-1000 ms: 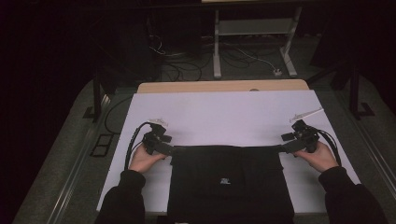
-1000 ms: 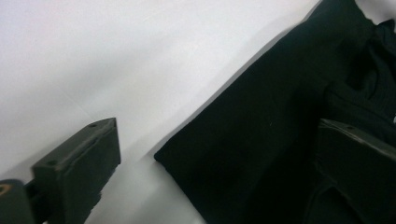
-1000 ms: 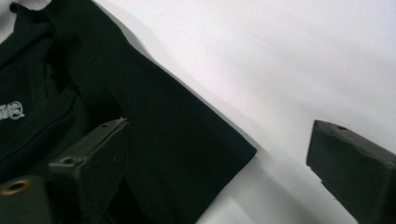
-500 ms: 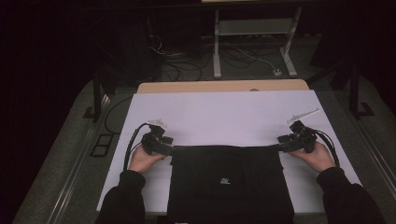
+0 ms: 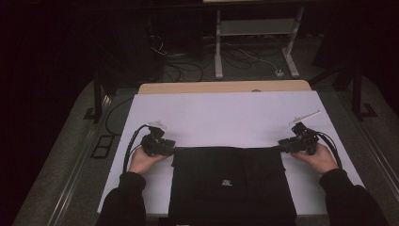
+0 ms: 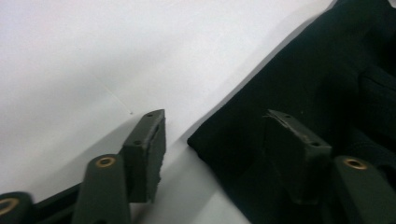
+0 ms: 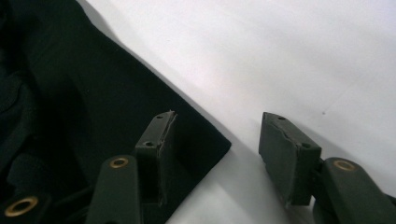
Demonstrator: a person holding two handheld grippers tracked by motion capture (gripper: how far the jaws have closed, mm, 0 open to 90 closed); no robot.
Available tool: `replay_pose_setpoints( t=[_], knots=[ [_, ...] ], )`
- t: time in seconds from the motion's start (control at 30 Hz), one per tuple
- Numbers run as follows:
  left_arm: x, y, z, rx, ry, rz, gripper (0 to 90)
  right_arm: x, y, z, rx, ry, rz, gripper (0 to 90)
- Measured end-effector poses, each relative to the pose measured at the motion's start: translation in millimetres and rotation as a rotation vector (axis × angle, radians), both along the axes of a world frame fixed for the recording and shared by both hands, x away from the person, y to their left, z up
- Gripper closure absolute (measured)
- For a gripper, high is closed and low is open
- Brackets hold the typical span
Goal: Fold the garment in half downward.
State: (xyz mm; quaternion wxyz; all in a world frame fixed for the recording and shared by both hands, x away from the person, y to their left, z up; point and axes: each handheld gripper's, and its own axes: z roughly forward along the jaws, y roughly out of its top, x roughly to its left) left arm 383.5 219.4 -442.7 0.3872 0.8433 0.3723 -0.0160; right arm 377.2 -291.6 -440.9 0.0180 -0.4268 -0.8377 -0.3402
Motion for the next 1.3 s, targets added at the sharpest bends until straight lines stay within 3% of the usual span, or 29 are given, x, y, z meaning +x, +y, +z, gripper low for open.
replay_pose_setpoints(
  t=[0.33, 0.63, 0.97, 1.13, 1.3],
  knots=[
    [-3.3, -3.4, -0.9, 0.033, -0.044, -0.029, 56.6, 1.0, 1.1, -1.7, 0.01, 0.001, -0.002, 60.0],
    [-8.7, -9.5, 0.0, 0.09, -0.093, -0.046, 83.9, 0.7, 4.8, -3.1, 0.006, 0.004, 0.016, 77.6],
    [-12.5, -11.6, 5.3, 0.109, -0.083, -0.037, 87.6, -0.6, 5.1, -2.7, 0.01, 0.033, 0.005, 86.1],
    [-16.9, -11.5, 11.9, 0.137, -0.149, -0.022, 87.9, -1.4, 3.1, -0.4, 0.018, 0.026, -0.01, 86.5],
    [-19.5, -14.9, 17.0, 0.192, -0.202, -0.006, 88.1, -2.7, 3.1, 2.9, 0.007, 0.008, -0.02, 86.8]
  ],
)
